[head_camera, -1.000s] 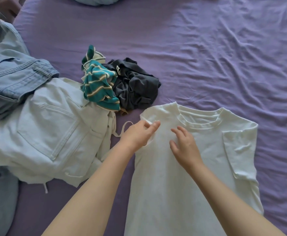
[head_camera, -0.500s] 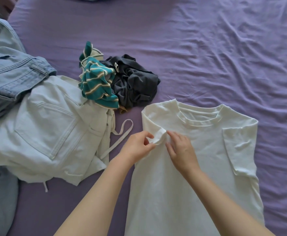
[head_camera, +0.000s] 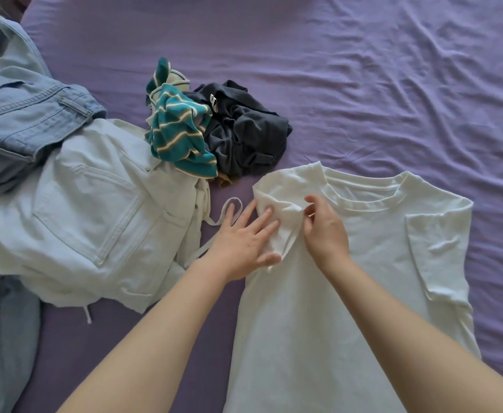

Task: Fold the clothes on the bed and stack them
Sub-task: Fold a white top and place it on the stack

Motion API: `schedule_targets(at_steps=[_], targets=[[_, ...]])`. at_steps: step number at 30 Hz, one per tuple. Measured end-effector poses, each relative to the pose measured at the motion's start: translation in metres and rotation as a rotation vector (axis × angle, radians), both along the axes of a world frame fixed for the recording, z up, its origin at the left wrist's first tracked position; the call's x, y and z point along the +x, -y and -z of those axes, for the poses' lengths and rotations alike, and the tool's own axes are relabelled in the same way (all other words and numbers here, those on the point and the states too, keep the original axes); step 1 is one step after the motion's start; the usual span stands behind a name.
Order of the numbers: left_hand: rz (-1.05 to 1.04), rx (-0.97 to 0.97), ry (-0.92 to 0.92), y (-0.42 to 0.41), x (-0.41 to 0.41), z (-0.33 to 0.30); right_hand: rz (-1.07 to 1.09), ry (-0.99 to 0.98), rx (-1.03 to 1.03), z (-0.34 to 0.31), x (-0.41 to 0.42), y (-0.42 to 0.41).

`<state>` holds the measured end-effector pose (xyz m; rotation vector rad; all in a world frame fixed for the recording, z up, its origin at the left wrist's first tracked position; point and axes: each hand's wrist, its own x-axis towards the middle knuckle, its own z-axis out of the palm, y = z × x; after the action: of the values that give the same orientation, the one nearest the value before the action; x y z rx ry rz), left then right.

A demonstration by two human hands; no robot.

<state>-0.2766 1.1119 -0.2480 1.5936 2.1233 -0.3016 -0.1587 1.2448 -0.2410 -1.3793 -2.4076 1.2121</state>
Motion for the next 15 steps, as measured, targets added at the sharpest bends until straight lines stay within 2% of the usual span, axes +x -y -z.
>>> schedule_targets(at_steps=[5,11,13,15], targets=[[-0.043,-0.032,-0.095,0.004,0.011,0.018,-0.159,0.044,0.067,0.001,0.027,0.018],[-0.117,-0.096,-0.166,-0.004,0.025,0.007,-0.452,0.381,0.300,0.005,0.099,0.051],[-0.092,-0.057,-0.183,-0.008,0.037,-0.003,-0.474,0.381,0.333,-0.004,0.119,0.061],[-0.020,0.014,-0.114,-0.014,0.055,-0.010,-0.457,0.379,0.379,-0.008,0.141,0.070]])
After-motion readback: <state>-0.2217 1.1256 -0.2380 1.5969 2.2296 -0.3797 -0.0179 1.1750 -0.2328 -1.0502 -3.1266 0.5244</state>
